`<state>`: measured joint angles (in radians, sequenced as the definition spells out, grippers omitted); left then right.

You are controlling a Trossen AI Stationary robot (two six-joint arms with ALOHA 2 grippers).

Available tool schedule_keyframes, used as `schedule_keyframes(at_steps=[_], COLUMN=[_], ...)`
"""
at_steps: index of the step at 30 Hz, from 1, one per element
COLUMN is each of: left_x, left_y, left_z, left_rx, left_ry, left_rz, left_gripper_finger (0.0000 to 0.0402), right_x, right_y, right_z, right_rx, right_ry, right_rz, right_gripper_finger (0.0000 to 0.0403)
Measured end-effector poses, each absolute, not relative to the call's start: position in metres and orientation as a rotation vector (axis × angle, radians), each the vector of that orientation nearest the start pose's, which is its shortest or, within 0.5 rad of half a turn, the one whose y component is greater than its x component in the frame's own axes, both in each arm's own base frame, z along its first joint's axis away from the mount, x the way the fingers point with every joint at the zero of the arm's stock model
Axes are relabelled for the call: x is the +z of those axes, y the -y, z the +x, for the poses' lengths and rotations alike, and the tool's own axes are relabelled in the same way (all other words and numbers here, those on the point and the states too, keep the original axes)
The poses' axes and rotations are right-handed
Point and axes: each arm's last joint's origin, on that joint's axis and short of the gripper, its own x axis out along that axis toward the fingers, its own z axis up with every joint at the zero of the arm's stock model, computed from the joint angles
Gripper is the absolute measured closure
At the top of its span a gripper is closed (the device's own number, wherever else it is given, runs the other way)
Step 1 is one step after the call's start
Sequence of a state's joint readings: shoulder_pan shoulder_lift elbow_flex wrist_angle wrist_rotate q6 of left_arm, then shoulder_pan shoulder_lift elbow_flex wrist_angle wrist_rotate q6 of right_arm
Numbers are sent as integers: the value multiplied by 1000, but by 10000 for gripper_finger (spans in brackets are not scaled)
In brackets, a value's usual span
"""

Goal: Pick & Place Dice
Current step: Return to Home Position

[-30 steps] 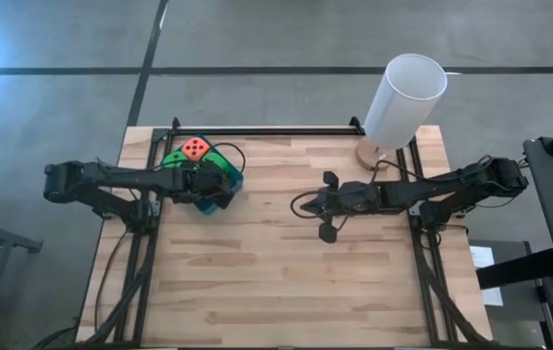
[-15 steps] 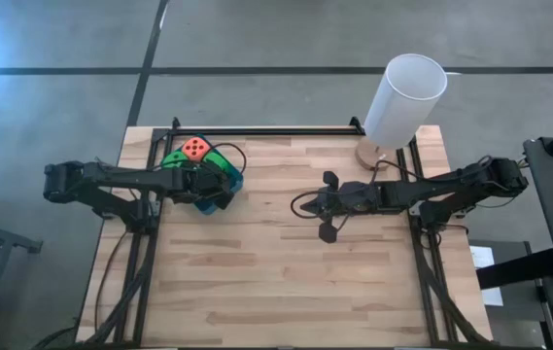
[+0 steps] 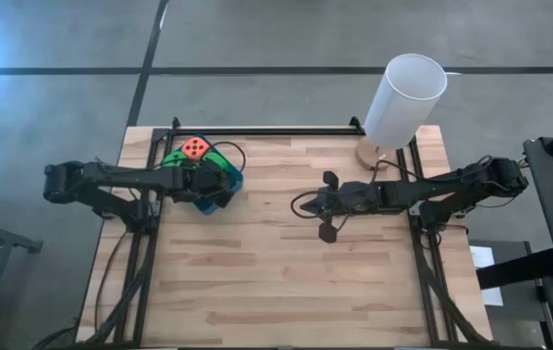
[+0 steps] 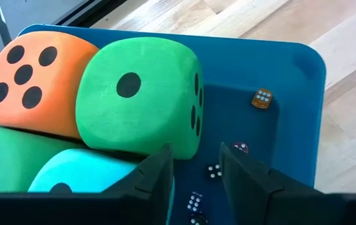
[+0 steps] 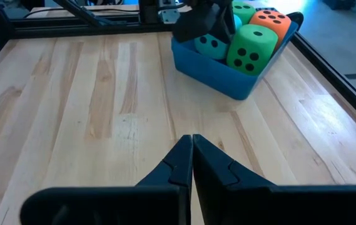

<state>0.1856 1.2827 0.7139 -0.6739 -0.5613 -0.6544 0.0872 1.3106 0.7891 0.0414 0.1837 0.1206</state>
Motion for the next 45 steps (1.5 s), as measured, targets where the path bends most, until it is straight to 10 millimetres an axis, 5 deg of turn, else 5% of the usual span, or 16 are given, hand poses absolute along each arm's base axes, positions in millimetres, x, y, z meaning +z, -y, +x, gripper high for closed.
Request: schedule_keyframes(at_steps=[10, 19, 22, 32, 45], left_x=[190, 212, 219, 244, 268], left_y=[-56, -48, -41, -4, 49], left_z=[208, 212, 209, 196, 162], left_rx=[998, 937, 895, 765, 582], left_ry=[-988, -907, -877, -730, -461], left_rz=[-277, -269, -256, -184, -74], left_gripper_finger=[252, 367, 395, 398, 398], right_x=[246, 254, 257, 269, 277], right_y=[-19, -23, -26, -35, -38], right_z=[278, 272, 270, 251, 194], right_rx=[-122, -102, -84, -39, 26], right_ry=[-464, -443, -433, -388, -185], right_rz=[54, 30, 12, 2, 39], right_gripper_finger=[394, 394, 394, 394, 394])
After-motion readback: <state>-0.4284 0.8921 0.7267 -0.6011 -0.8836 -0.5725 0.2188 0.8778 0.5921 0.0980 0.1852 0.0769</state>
